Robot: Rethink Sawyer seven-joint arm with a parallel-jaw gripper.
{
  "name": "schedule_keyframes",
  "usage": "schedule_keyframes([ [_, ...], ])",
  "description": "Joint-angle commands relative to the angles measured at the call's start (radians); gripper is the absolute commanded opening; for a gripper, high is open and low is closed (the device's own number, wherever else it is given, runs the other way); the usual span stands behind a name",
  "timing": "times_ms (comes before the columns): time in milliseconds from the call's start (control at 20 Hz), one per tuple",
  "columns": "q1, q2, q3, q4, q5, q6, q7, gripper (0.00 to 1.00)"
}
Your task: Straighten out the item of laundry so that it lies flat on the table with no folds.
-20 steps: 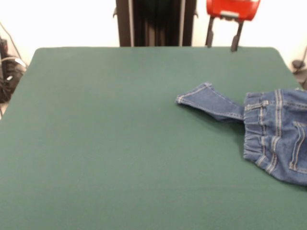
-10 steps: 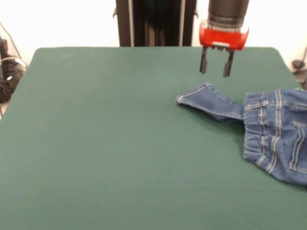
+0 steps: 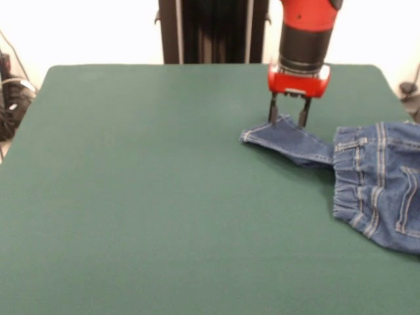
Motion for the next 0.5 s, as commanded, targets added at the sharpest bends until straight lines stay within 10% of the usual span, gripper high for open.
schedule_keyframes([
  [50, 0.019, 0.093, 0.066, -0.162, -0.019, 0.009, 0.035, 1.0],
  [500, 0.028, 0.139, 0.028, -0.247, -0.044, 0.031, 0.03, 1.0],
])
